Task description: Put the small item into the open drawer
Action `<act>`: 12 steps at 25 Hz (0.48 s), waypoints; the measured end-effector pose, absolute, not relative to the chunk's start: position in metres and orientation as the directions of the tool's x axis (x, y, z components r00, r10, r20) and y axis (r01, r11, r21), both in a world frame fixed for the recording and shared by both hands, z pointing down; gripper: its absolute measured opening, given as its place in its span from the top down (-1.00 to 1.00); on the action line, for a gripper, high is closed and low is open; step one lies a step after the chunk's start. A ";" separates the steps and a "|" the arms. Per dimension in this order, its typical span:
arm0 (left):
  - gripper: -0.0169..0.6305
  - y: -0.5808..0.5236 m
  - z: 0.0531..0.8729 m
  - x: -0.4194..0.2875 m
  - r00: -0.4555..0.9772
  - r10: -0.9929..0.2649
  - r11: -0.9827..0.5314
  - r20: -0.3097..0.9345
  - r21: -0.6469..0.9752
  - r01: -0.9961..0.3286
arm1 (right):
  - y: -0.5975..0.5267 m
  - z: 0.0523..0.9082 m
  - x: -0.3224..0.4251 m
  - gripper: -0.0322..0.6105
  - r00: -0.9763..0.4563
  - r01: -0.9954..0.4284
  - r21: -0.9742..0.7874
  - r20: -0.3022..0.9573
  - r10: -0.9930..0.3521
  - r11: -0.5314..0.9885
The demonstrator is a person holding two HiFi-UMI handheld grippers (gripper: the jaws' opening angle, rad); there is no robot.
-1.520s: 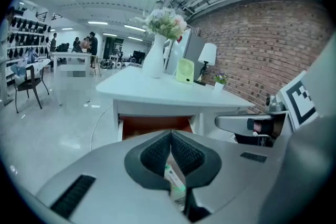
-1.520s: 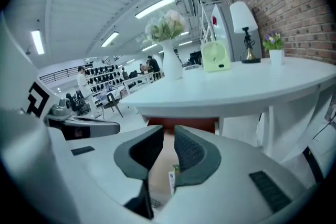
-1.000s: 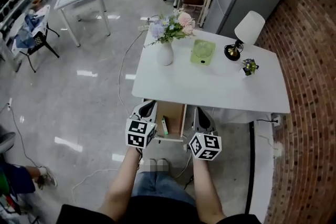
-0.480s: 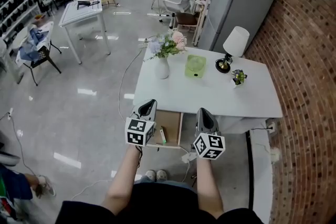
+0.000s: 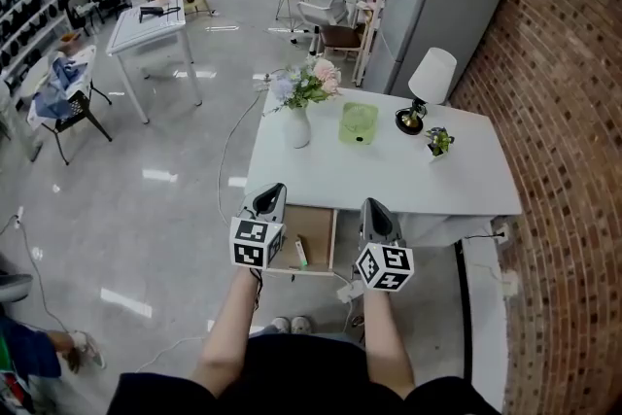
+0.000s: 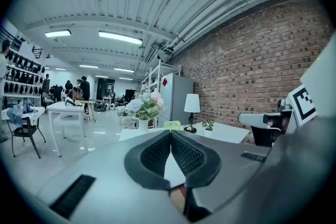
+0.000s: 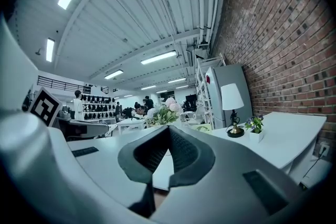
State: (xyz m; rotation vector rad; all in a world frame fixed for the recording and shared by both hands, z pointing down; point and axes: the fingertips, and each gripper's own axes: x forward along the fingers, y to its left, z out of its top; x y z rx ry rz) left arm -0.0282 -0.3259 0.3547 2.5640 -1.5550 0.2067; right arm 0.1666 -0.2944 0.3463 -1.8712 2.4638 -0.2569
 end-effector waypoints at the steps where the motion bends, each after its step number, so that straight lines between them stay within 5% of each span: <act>1: 0.88 -0.326 0.355 -0.028 0.457 -0.869 -0.458 0.187 0.045 -0.888 | -0.295 0.347 0.167 0.90 -0.275 -0.953 -0.155 0.071 -0.959 0.262; 12: 0.88 -0.327 0.359 -0.030 0.461 -0.866 -0.461 0.194 0.052 -0.886 | -0.294 0.352 0.161 0.90 -0.295 -0.948 -0.156 0.088 -0.952 0.279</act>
